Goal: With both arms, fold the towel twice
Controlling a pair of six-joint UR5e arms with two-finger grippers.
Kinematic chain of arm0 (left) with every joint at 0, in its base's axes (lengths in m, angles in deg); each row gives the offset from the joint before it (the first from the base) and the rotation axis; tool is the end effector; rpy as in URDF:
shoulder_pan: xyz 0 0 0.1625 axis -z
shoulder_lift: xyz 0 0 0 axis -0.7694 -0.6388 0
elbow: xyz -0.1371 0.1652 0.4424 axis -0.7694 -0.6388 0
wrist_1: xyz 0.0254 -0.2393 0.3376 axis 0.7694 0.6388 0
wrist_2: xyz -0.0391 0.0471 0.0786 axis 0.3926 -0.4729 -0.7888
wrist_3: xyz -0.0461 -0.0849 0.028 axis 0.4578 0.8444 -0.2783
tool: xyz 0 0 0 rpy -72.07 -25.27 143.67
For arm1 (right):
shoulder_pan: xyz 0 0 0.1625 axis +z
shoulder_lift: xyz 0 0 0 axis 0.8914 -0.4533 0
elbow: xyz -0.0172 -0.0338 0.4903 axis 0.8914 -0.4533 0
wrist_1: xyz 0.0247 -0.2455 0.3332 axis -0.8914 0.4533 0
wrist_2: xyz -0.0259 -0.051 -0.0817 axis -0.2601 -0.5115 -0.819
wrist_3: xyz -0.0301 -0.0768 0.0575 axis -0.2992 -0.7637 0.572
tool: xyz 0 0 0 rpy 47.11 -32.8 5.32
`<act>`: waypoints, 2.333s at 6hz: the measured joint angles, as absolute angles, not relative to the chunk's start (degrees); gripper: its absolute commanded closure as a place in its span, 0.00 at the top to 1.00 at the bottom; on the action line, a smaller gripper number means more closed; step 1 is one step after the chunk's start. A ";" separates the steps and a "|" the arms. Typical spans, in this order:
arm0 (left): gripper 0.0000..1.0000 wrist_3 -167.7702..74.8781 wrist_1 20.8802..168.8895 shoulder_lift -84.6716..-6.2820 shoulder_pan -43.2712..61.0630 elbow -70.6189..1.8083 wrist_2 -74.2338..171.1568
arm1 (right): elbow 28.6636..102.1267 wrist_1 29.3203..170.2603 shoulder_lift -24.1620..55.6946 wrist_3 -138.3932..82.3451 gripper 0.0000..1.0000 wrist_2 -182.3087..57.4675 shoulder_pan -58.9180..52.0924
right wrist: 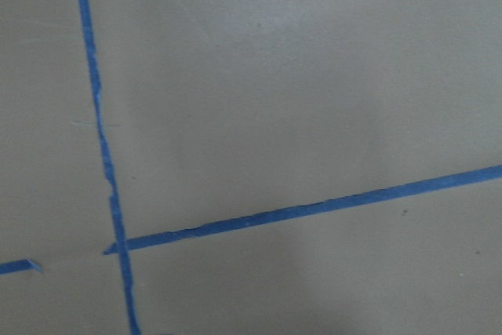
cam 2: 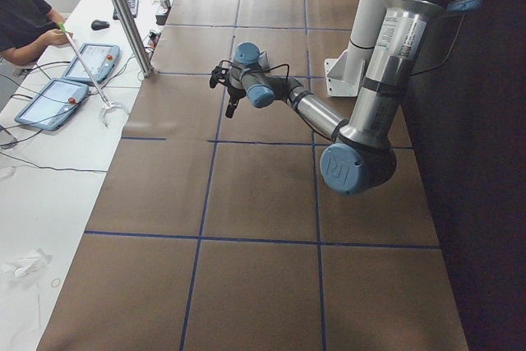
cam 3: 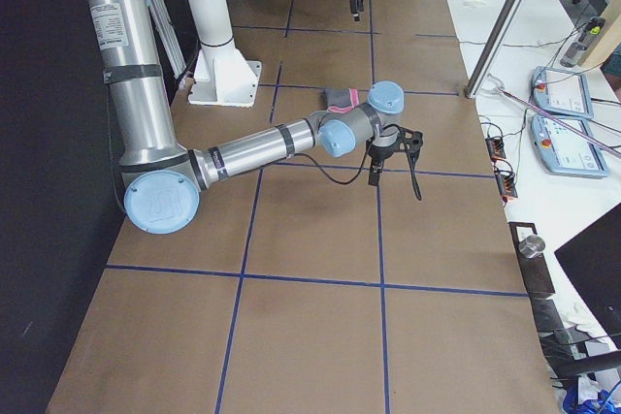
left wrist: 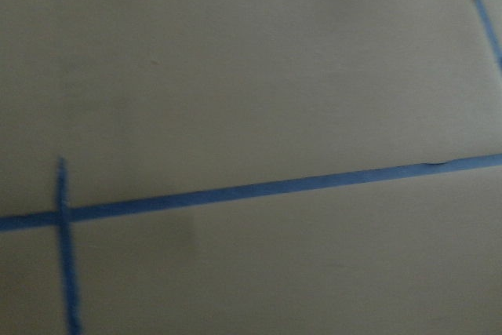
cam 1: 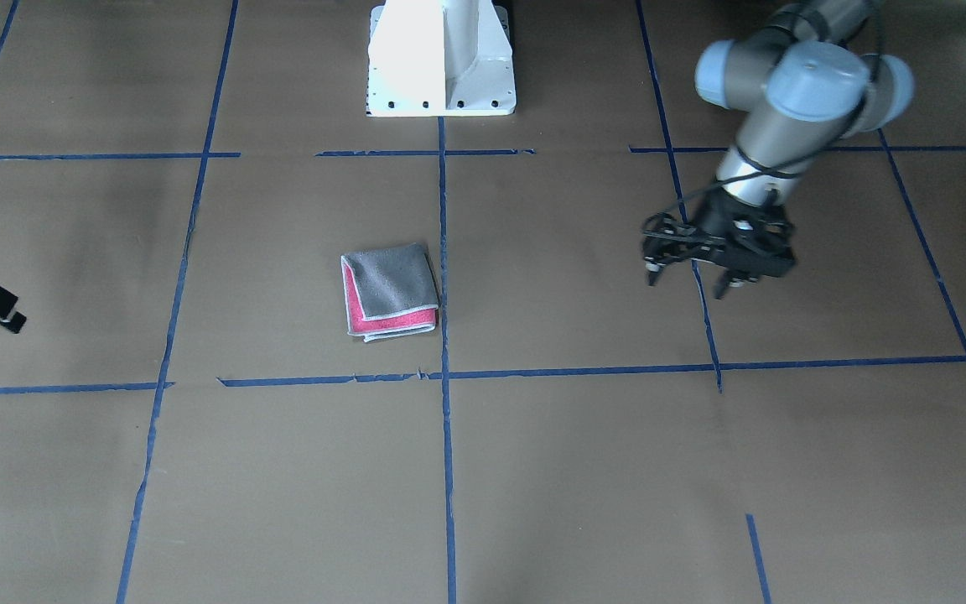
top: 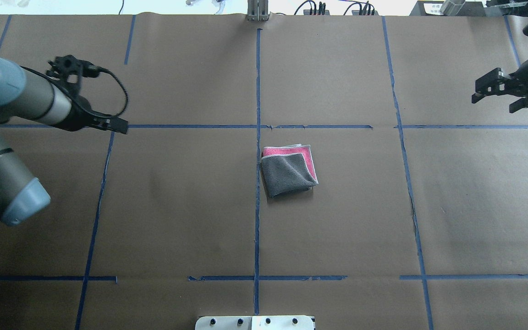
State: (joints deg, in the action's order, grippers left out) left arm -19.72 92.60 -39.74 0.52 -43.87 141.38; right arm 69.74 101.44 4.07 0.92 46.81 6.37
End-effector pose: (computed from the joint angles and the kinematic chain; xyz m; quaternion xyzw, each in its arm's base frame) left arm 0.3145 -0.5308 0.4649 0.1797 0.4060 0.0689 0.8934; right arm -0.1401 -0.5598 0.5626 -0.0059 -0.4138 0.1119 0.9035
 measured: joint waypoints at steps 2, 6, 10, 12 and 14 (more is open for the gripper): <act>1.00 -42.13 92.27 -32.78 14.40 -39.17 152.93 | 68.26 101.67 -0.31 -10.50 1.00 51.15 13.20; 1.00 -74.14 70.52 -27.46 37.67 -36.52 162.70 | 58.98 101.82 -5.54 -34.23 1.00 51.83 21.32; 1.00 -74.88 61.37 -23.07 39.12 -36.62 164.40 | 58.87 110.78 -0.25 -37.99 1.00 53.96 23.16; 1.00 -74.89 60.36 -23.38 39.15 -36.63 165.66 | 63.87 116.38 0.53 -43.63 1.00 48.43 21.85; 1.00 -74.91 60.37 -23.65 39.15 -36.94 165.81 | 68.43 125.64 0.29 -52.95 1.00 45.84 22.27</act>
